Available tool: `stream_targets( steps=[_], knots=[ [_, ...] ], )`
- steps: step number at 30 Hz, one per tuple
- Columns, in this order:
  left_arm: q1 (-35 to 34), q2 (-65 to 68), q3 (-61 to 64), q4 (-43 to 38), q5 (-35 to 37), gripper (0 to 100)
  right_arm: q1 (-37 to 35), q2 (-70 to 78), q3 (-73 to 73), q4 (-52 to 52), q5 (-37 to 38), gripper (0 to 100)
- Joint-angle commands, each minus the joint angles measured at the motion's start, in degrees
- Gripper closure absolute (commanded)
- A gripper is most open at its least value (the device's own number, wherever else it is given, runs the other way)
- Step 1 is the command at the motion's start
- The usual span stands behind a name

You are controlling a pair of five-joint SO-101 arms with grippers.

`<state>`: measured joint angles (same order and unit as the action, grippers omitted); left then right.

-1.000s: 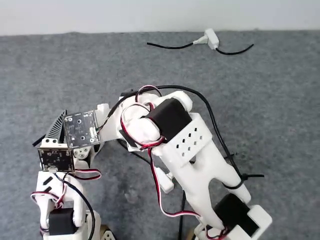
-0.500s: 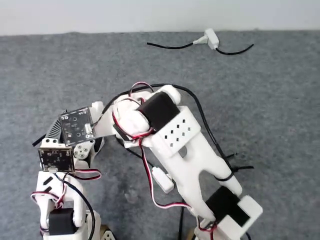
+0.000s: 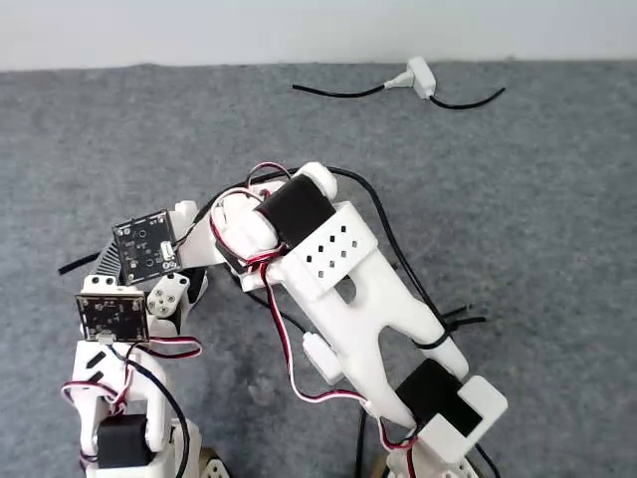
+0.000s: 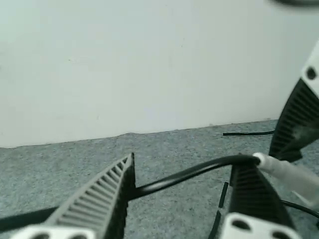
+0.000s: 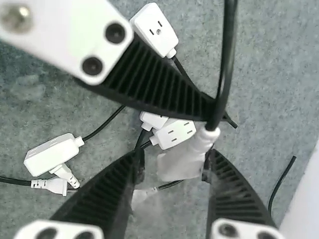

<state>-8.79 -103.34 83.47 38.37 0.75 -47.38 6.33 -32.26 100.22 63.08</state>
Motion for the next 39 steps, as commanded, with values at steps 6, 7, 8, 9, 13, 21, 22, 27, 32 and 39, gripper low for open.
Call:
stream_targets(
  steps=[6, 7, 8, 9, 13, 21, 22, 27, 32, 39],
  knots=[
    [2.0, -0.7, 1.2, -2.8, 0.3, 70, -0.4, -0.9, -2.9, 0.7, 0.6, 88.1],
    [2.0, -0.7, 1.3, -2.9, -0.1, 70, -0.4, -0.9, -2.9, 1.1, 0.7, 91.6],
    [2.3, -0.7, 1.3, -2.9, -0.6, 70, -0.4, -0.9, -2.9, 0.9, 0.5, 96.5],
    [2.4, -0.7, 1.3, -2.9, -0.8, 70, -0.5, -0.8, -2.9, 0.8, 0.4, 99.8],
    [2.3, -0.7, 1.3, -2.9, -0.8, 70, -0.5, -0.7, -2.9, 1.1, 1.8, 98.9],
    [2.3, -0.7, 1.3, -2.9, -0.8, 70, -0.5, -1.0, -2.9, 1.2, 1.9, 98.9],
    [2.3, -0.7, 1.3, -2.9, -0.8, 70, -0.5, -1.1, -3.1, 1.1, 1.8, 98.9],
    [2.3, -0.7, 1.3, -2.9, -0.8, 70, -0.4, -2.6, -14.2, 0.7, -3.0, 98.9],
    [2.4, -0.7, 1.4, -2.9, -0.7, 70, -2.1, -2.5, -23.5, 1.3, -8.0, 98.9],
    [4.5, -0.7, 2.1, -2.6, -0.8, 70, -3.8, -2.9, -23.8, -1.1, -11.9, 98.9]
  ],
)
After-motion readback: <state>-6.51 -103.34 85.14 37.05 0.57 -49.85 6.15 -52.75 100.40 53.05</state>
